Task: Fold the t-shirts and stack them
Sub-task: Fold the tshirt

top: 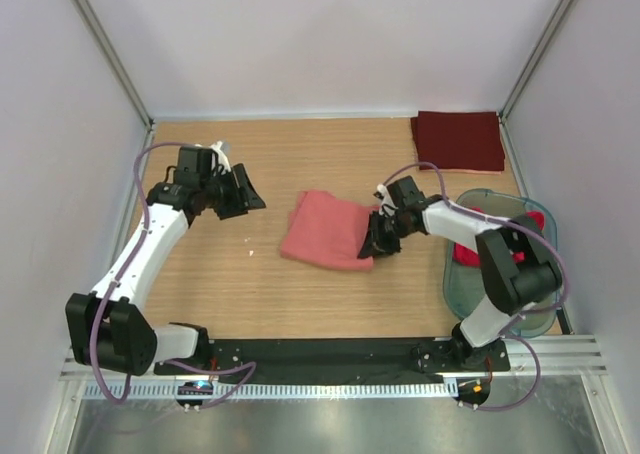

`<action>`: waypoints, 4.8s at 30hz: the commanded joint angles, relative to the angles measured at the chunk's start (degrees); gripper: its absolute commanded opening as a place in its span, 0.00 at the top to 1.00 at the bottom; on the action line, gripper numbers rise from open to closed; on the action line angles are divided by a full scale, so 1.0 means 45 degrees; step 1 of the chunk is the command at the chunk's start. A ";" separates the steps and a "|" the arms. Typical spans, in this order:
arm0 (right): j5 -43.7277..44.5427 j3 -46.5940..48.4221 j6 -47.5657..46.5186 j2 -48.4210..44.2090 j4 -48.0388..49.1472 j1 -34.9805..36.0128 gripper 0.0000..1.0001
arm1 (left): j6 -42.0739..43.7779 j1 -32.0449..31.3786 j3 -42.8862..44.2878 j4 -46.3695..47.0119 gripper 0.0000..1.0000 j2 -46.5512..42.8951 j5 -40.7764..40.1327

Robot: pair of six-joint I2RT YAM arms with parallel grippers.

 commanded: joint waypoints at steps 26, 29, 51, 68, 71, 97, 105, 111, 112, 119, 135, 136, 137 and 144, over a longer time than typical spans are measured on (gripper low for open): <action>0.1776 0.3004 -0.0676 0.1581 -0.0466 -0.2289 0.96 | -0.1992 -0.4092 -0.0898 0.3728 0.76 0.5479 0.1426; 0.1972 0.3862 -0.1417 0.2751 -0.0543 -0.2407 0.97 | -0.2011 -0.4112 -0.1365 0.3728 0.80 0.5461 0.1152; 0.4024 0.7695 -0.1889 0.3443 -0.3552 -0.2466 0.71 | -0.2031 -0.4541 0.0330 0.2556 0.80 0.5109 0.0800; 0.3513 0.7086 -0.1556 0.3245 -0.3706 -0.2290 0.47 | -0.0255 -0.3292 0.4998 0.0336 0.47 0.8310 -0.1482; 0.3905 0.7087 -0.1712 0.3362 -0.3844 -0.2271 0.46 | 0.0254 -0.3058 0.5780 -0.0119 0.45 0.8936 -0.1699; -0.3279 0.2506 -0.0540 0.0591 -0.1932 -0.0417 0.74 | -0.4119 -0.3525 0.2306 0.6713 0.76 0.8151 0.3475; -0.4590 -0.1173 0.0786 0.2344 0.2322 -0.0941 0.99 | -0.3558 -0.3019 0.1855 0.6583 0.84 1.0028 0.2560; -0.3928 0.0266 -0.0128 0.1356 0.0015 -0.0962 0.98 | -0.2033 -0.3018 0.2460 0.4708 0.78 0.9349 0.1800; -0.3790 0.0406 -0.0246 0.1061 -0.0402 -0.0962 0.97 | -0.1934 -0.3018 0.2480 0.4202 0.75 0.9076 0.1739; -0.3438 -0.0681 -0.0268 -0.0797 -0.1444 -0.1254 0.93 | -0.2145 -0.4069 0.1098 0.3610 0.62 0.5912 0.1952; -0.2559 -0.1858 -0.0208 0.0416 -0.0367 -0.2310 0.92 | -0.2929 -0.4619 -0.4803 0.6013 0.79 0.5225 0.2168; -0.2501 -0.1800 -0.0266 0.0201 -0.0696 -0.2329 0.92 | -0.2929 -0.4600 -0.4901 0.6032 0.80 0.5419 0.2168; -0.2461 -0.1529 -0.0364 -0.0188 -0.0970 -0.2329 0.92 | -0.2929 -0.4600 -0.4999 0.6033 0.81 0.5460 0.2207; -0.1546 0.0503 -0.0697 -0.1364 -0.2575 -0.2349 0.76 | -0.2188 -0.4619 -0.3792 0.4242 0.66 0.3704 0.2110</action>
